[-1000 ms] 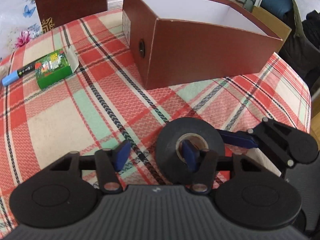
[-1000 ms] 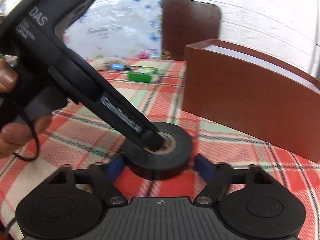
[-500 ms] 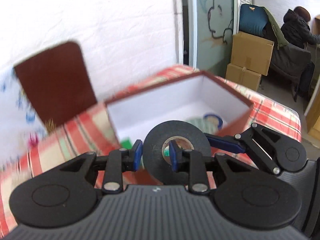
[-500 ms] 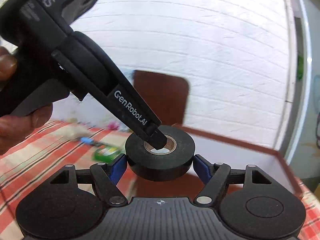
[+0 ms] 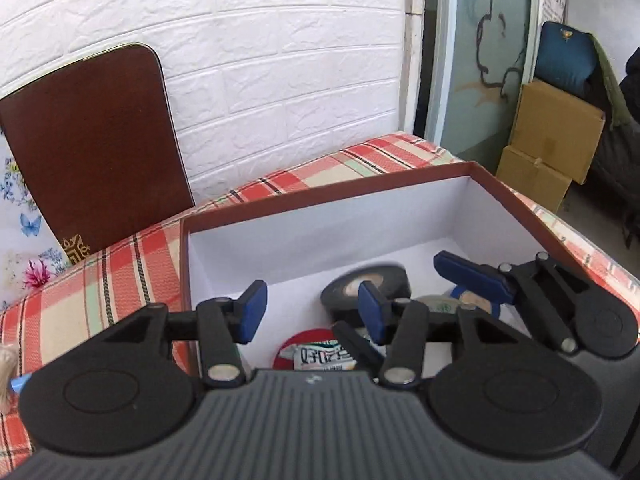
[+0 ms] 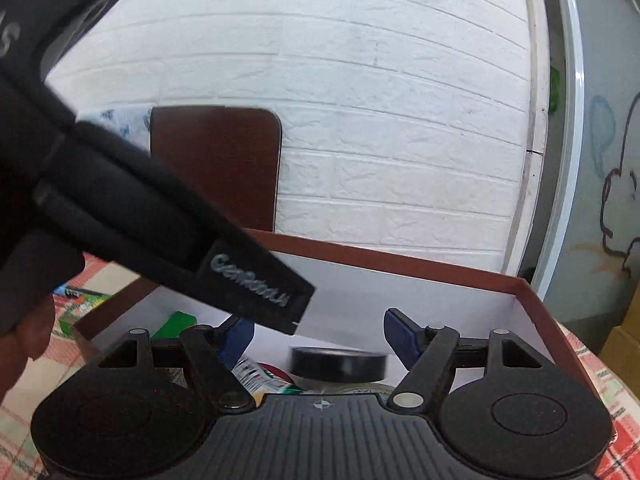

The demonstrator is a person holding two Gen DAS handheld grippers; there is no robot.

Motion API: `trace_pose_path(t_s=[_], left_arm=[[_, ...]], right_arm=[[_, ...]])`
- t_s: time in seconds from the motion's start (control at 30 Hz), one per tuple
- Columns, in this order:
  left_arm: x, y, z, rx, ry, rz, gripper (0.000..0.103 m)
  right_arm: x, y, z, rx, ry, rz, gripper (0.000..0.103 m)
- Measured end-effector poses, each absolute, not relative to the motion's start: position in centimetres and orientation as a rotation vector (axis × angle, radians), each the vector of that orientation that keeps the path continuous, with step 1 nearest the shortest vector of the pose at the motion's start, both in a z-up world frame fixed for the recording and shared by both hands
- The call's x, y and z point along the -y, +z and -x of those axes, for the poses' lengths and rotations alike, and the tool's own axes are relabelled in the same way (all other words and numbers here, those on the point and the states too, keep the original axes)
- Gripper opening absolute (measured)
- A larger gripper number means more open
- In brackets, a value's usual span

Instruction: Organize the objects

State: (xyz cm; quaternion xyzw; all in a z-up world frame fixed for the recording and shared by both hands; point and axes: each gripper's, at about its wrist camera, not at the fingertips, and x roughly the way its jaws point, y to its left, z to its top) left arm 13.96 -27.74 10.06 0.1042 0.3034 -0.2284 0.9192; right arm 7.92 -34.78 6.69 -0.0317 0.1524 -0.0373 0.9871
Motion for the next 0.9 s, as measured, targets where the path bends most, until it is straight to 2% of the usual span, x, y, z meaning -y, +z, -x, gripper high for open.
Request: trace_pose_path(t_s=[0.5,0.57,0.73,0.9], left_arm=[[22.4,9.8,-9.3,-0.59,-0.465,-0.127,0.055],[21.4,10.0,-8.4,-0.569,-0.443,-0.118,0.06],[18.3,9.2,-7.6,-0.58,-0.395,-0.088,0.06],[14.6,6.6,-8.2,-0.665,-0.268,-0.064,0.06]], right_arm=[[34.0,6.5,1.4,-0.216,-0.163,-0.078,0.07],[33.8,6.3,1.9,-0.227,-0.144,-0.106,0.072],[31.8,4.7,1.6,-0.314,-0.081,-0.111,0.072],[28.3,3.0,1.0,-0.399,0.015,-0.078,0.072]])
